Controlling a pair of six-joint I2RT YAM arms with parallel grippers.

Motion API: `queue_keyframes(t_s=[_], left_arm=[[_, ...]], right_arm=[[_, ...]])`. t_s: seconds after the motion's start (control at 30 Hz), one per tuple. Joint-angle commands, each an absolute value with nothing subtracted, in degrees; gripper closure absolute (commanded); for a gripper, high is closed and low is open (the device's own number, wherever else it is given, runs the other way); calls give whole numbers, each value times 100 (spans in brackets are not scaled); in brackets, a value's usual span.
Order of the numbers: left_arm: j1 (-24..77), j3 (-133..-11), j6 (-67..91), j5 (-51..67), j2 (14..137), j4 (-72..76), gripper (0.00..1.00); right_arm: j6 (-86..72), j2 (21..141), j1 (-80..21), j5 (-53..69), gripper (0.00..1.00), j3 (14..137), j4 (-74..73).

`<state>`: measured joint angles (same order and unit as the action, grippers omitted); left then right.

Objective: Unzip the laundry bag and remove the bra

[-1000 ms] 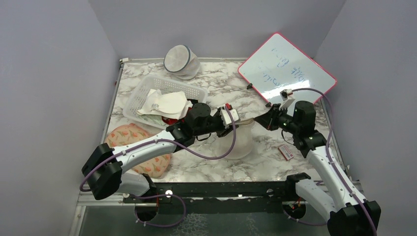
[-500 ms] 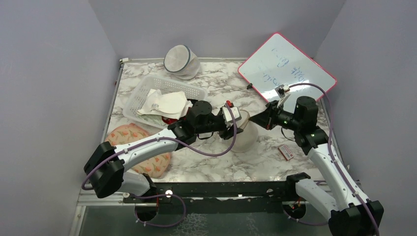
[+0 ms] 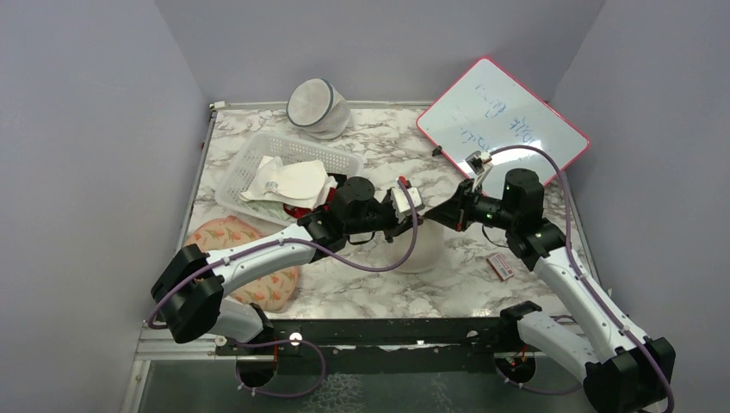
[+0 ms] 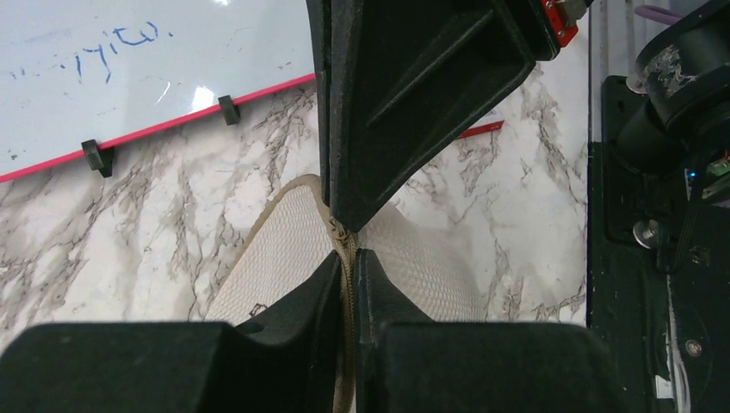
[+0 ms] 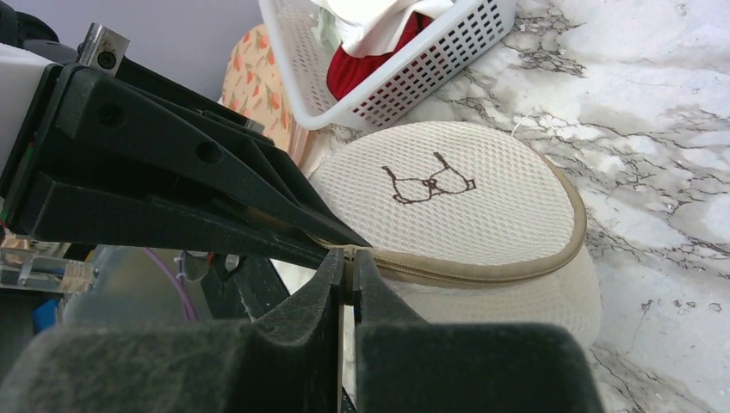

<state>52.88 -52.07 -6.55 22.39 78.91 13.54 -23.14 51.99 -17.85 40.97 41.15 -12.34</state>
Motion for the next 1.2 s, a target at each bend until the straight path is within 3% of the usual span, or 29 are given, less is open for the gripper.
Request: queue_keyframes(t_s=[0.0,0.27,0.5,0.73,0.77,0.83,0.93,1.03,1.17], left_arm=[[5294,-5367,-795,2064,7806,1380,100],[5298,-5117,-1086,1834,7529,1573,100],[5294,-5019,-1165,1895,7433,1680,100],[5298,-5151,-1042,1827,7567,1566,100],[5297,-5223,-989,1728,7608,1497,98],[5291,-5343,-894,1509,7692,1363,75],[5292,-5439,-834,1613,7758,1232,57],[5300,-5445,-723,1885,7744,1284,49],[5366,-5460,-649,1931,7735,1301,49]], right_arm=[[-2375,5183,-1802,3894,99,4073,-977],[-2208,5482,-1603,3556,99,4027,-1214],[-2149,5963,-65,4737,99,3609,-922],[-1958,5640,25,5323,99,3779,-1032],[-1964,5545,14,5355,99,3803,-1069],[-1992,5379,-18,5397,99,3844,-1104],[-2123,5263,-194,5445,99,3923,-1091],[-2259,5305,-568,5299,99,4043,-1033],[-2422,5336,-1211,4855,99,4205,-948]])
